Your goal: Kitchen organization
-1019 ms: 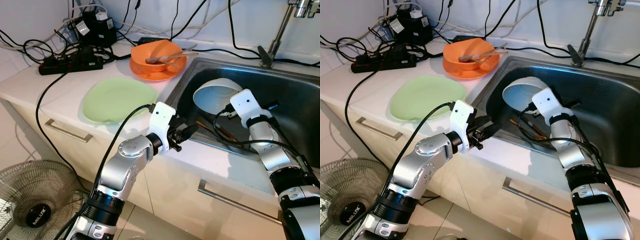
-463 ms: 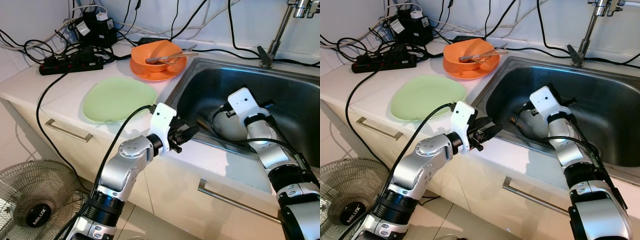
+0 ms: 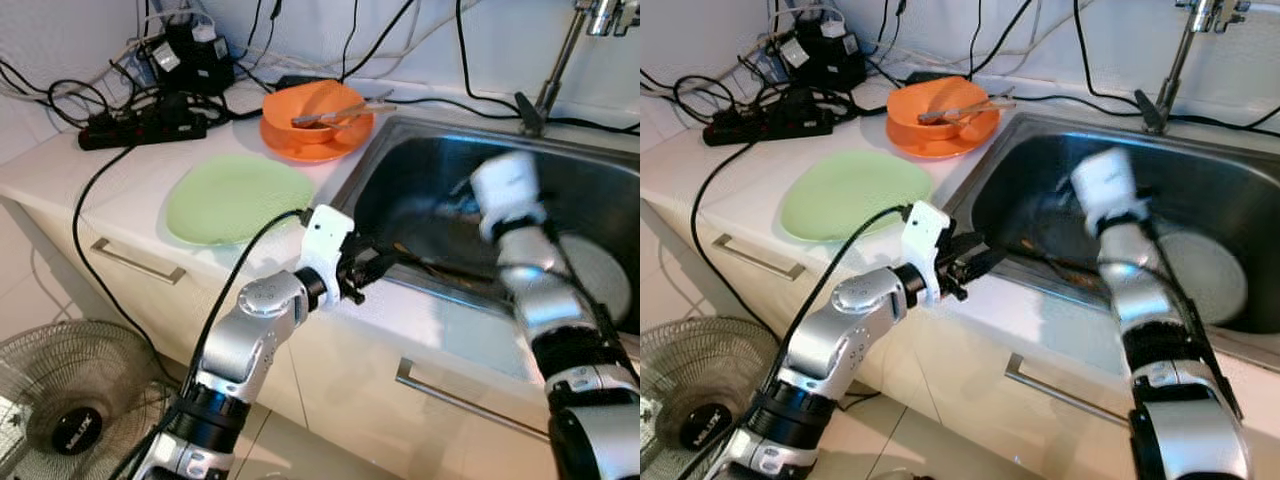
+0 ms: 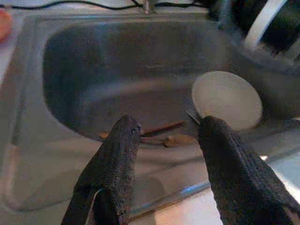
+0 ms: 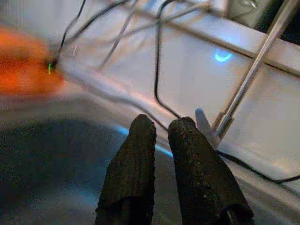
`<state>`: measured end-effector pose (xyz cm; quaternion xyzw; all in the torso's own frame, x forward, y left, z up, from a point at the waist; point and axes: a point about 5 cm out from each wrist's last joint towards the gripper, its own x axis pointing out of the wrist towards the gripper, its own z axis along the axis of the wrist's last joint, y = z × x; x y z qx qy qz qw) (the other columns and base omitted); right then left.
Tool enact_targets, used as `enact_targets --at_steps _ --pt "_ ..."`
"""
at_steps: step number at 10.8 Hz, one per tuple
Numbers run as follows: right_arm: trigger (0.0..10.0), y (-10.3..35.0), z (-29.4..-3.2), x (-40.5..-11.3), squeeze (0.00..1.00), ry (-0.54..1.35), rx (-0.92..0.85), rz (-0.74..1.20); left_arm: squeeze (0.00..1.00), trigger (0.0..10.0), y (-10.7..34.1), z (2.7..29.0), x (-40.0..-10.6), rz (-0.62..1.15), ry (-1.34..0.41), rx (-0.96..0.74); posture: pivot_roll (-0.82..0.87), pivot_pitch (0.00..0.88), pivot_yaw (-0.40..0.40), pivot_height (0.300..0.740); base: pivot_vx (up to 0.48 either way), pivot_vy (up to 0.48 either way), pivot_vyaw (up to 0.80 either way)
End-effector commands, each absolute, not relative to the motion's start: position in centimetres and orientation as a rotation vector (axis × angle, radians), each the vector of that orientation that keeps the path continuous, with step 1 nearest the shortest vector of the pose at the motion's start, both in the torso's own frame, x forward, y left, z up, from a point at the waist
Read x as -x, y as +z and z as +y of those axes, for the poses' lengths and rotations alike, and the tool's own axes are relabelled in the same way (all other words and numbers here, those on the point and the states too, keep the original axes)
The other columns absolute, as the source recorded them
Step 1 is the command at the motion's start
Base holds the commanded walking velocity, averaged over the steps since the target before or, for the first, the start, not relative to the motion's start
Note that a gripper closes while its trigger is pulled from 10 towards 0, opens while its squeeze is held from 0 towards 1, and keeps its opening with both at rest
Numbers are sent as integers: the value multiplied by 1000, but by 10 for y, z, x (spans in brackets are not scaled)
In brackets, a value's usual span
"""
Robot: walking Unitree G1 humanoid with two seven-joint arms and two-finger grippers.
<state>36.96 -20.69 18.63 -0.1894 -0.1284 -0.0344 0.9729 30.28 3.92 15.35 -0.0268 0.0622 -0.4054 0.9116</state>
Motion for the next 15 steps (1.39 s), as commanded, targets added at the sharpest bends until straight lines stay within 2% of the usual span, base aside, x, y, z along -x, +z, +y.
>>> enact_targets --at_steps 1,5,9,13,15 --pt "10000 204 -201 -369 0 -42 276 -323 0 10000 154 44 -306 107 -791 41 38 0 90 740 0 0 0" --pt "10000 214 -191 -351 0 30 36 -338 0 10000 167 58 -321 -22 -616 25 23 0 88 740 0 0 0" --pt "10000 188 -165 -318 0 144 -15 -282 0 10000 175 61 -324 -111 -548 24 13 0 90 740 0 0 0" --pt "10000 171 -148 -315 0 171 -32 -226 0 10000 178 66 -327 -139 -504 42 23 0 90 740 0 0 0" --pt "10000 162 -138 -315 0 191 -38 -195 0 10000 193 101 -338 -207 -359 36 35 0 92 740 0 0 0"
